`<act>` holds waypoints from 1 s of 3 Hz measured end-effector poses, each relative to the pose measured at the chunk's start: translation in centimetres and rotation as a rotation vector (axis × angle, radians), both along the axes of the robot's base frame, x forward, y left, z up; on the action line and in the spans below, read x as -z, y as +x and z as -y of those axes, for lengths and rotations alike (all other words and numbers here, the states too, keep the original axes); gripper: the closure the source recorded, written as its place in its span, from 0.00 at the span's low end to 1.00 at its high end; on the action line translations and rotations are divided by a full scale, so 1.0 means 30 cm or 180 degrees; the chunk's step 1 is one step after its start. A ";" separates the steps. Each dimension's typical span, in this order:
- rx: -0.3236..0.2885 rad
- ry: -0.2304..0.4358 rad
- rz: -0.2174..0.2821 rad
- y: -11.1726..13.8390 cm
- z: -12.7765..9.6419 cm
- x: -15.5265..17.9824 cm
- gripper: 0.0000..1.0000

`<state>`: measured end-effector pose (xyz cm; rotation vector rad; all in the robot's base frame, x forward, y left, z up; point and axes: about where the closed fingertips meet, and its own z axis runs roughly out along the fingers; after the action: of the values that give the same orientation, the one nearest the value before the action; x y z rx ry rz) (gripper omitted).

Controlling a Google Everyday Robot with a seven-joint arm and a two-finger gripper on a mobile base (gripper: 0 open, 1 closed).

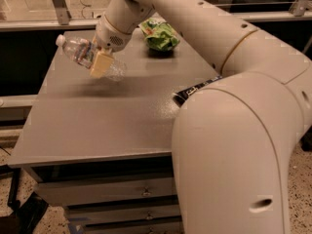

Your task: Knock water bottle over

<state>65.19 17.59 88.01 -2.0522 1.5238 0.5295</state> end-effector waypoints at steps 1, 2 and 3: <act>-0.0372 -0.0628 -0.0345 -0.188 0.079 0.088 1.00; -0.0390 -0.0659 -0.0365 -0.197 0.084 0.083 1.00; -0.0456 -0.0800 -0.0457 -0.243 0.114 0.096 0.83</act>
Offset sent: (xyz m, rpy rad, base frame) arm -0.1707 -0.1168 -0.0413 -0.5867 0.3794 0.3086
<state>57.91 14.18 85.13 -2.3740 1.6019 0.5751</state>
